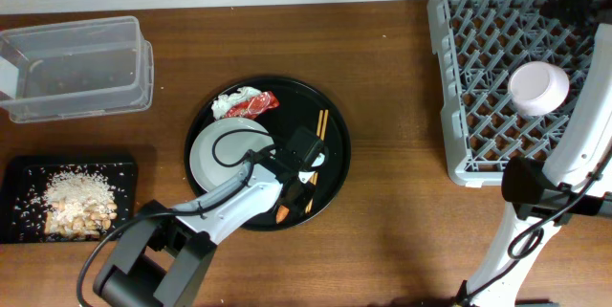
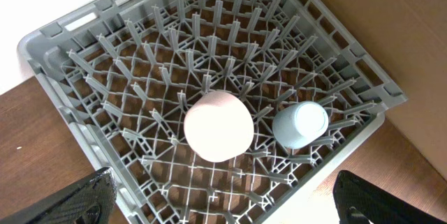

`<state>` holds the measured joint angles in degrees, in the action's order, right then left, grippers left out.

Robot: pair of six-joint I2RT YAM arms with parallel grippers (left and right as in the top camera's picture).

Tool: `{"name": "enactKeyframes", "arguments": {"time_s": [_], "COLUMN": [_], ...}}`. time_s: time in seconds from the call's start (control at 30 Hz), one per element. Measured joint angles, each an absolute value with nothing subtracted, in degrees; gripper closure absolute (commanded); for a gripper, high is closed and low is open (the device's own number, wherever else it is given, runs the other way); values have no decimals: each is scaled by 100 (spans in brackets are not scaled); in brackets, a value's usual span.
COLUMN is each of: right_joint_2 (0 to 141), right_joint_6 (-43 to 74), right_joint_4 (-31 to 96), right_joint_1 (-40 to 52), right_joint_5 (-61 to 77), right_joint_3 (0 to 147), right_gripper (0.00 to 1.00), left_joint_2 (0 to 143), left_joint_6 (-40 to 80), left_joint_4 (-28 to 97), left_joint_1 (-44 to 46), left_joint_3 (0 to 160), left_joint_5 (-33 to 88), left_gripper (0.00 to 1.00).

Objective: Sort waste into correct bins and load items into the dishwasher rack
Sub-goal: 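Grasp the carrot with the left gripper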

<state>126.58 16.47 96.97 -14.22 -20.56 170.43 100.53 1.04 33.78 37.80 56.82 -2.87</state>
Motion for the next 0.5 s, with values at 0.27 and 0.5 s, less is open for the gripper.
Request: {"name": "enactKeyframes", "arguments": {"time_s": [0.27,0.5], "right_joint_2": [12658,12658], "right_joint_6": [1649,1649], "right_joint_4": [9697,9697], "right_joint_1": [-1422,-1422], "right_joint_5": [-2056,-2056], "right_joint_3": [17043,17045], "right_gripper": [2,2], "left_joint_2": [10053,10053], "left_joint_6": [89,91], "left_joint_4": [3402,3487], "left_joint_1": [3780,3780], "left_joint_3": [5682,5682], "left_joint_5": [-412,-366], "left_gripper": [60,77]}}
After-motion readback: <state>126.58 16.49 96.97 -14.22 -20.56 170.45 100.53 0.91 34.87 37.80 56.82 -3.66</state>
